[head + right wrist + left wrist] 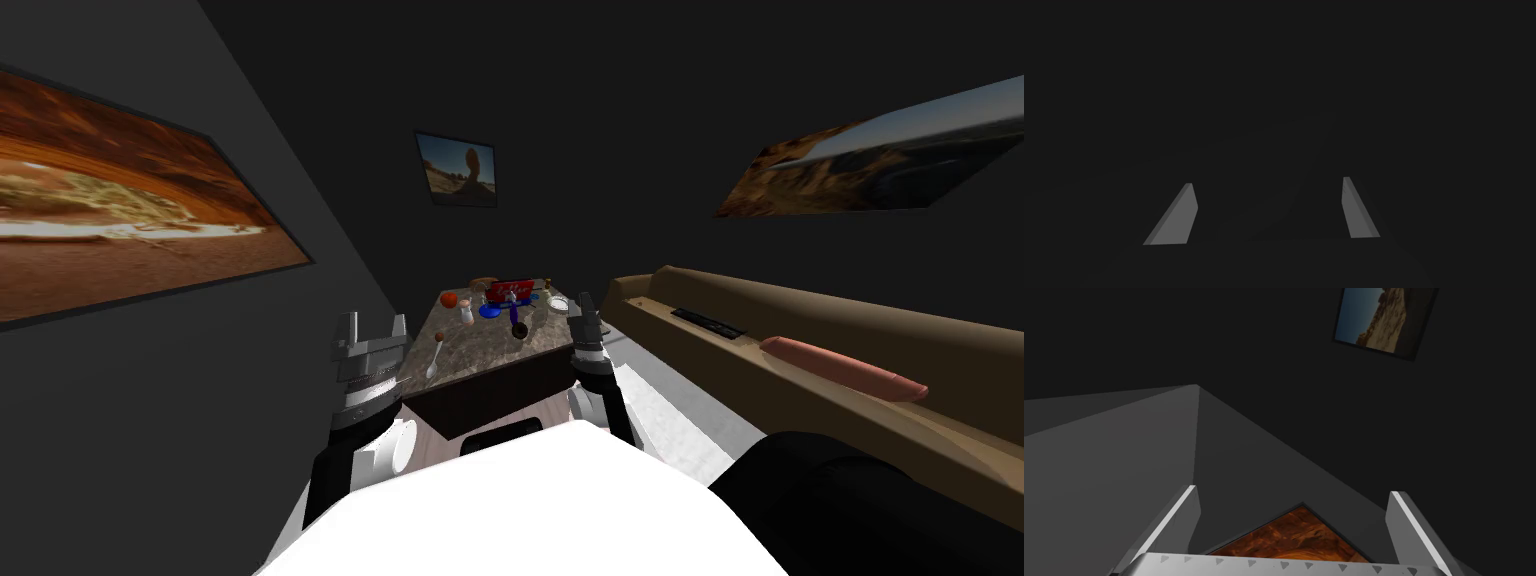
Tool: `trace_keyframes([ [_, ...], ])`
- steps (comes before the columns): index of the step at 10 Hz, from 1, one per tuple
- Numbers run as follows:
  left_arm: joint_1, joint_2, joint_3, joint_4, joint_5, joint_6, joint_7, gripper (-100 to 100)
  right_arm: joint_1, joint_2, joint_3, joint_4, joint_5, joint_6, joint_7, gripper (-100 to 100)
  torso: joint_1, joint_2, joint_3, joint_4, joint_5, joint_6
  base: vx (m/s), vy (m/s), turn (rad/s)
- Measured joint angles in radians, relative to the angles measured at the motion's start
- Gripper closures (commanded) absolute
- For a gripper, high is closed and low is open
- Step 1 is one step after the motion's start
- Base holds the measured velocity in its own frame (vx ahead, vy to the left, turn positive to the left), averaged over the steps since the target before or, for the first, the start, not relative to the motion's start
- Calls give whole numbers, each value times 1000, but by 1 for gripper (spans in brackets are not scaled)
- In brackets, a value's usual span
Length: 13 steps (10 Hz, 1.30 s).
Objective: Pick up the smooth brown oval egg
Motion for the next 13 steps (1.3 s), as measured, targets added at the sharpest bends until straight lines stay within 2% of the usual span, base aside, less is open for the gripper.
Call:
trace_keyframes([
  [2,-10,46,9,10,0,20,9,-100,0,0,0,0,0,0,0,0,0,0,0,0,0,0,-11,-17,-36],
  [5,-45,112,27,43,-7,87,31,-100,0,0,0,0,0,0,0,0,-2,1,0,0,0,0,-15,-28,-43],
  [8,-85,154,57,71,-8,153,62,-100,0,0,0,0,0,0,0,0,-2,1,0,0,0,0,-14,-27,-50],
  [13,-131,189,93,102,-12,267,107,-100,0,0,0,0,0,0,0,0,-2,1,0,0,0,0,-11,-31,-44],
])
